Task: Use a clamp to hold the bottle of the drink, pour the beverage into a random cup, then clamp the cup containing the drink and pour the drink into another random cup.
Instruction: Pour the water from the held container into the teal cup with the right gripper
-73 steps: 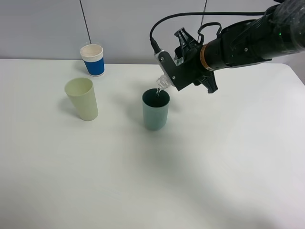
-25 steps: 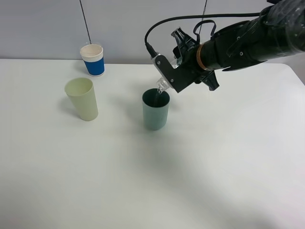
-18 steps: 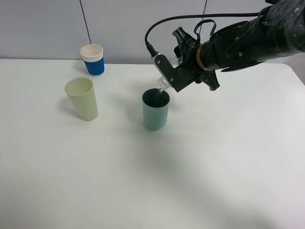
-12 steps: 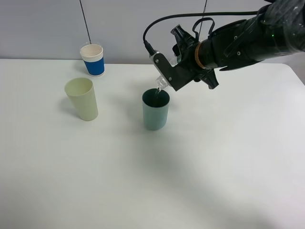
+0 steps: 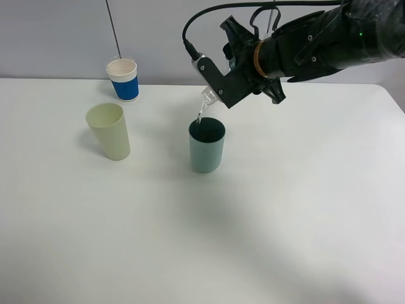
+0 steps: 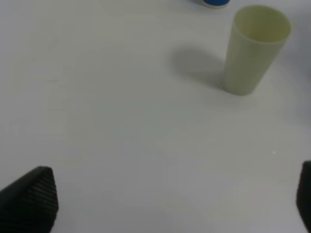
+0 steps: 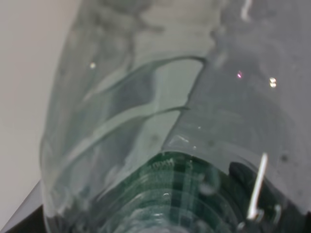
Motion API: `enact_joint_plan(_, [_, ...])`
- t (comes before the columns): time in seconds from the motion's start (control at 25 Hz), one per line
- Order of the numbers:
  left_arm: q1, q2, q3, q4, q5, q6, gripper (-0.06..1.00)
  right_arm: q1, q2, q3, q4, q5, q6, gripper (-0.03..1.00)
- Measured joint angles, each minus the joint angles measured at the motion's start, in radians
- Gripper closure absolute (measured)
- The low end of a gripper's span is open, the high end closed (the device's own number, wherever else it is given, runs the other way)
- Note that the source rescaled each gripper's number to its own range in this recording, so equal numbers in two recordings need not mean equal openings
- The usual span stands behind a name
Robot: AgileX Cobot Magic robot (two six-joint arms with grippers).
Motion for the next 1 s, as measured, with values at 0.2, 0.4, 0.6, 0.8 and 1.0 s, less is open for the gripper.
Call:
enact_joint_plan(0.2, [0.000,0.000,0.000,0.000,0.000,0.000,-0.06,0.000,0.000,0.000,-0.016,0.000,-0.017,0.92])
enact_joint_plan(0.4, [0.000,0.000,0.000,0.000,0.000,0.000,-0.06,0.000,0.000,0.000,-0.020,0.000,-0.063,0.92])
enact_joint_plan(0.6, [0.000,0.000,0.000,0.000,0.000,0.000,-0.06,0.000,0.000,0.000,-0.025,0.000,-0.130,0.92])
enact_joint_plan(0.8, [0.000,0.000,0.000,0.000,0.000,0.000,-0.06,0.000,0.000,0.000,-0.039,0.000,-0.184,0.92])
enact_joint_plan(1.0, [0.000,0.000,0.000,0.000,0.000,0.000,-0.06,0.000,0.000,0.000,-0.045,-0.002,-0.221,0.92])
